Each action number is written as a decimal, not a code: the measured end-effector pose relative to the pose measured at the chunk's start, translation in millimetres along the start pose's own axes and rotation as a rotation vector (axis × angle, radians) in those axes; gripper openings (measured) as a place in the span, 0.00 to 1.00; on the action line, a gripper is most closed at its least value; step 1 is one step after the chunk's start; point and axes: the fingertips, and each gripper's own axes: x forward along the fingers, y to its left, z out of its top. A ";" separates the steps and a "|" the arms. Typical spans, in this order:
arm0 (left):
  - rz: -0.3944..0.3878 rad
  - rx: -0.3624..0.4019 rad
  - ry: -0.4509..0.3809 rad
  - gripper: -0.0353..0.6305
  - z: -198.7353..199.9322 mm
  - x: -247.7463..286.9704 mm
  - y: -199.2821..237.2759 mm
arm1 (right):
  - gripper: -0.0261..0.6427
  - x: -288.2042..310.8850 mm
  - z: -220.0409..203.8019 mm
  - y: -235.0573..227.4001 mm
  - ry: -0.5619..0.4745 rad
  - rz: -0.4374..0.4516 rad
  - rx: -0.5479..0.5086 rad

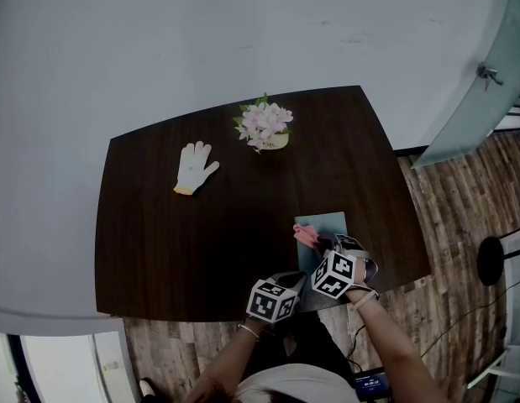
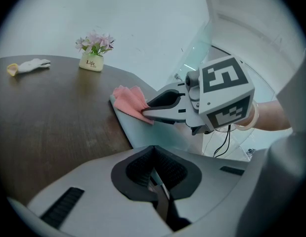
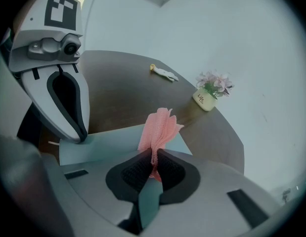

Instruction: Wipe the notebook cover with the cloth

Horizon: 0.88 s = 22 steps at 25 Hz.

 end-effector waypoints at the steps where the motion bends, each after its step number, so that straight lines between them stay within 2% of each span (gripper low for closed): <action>1: 0.001 -0.002 -0.001 0.08 0.1 0.1 0.0 | 0.09 -0.8 -2.5 -0.9 0.002 -0.002 0.001; 22: 0.014 -0.003 0.005 0.08 -0.9 0.0 -0.2 | 0.09 -17.4 -55.1 -25.4 0.063 -0.062 0.065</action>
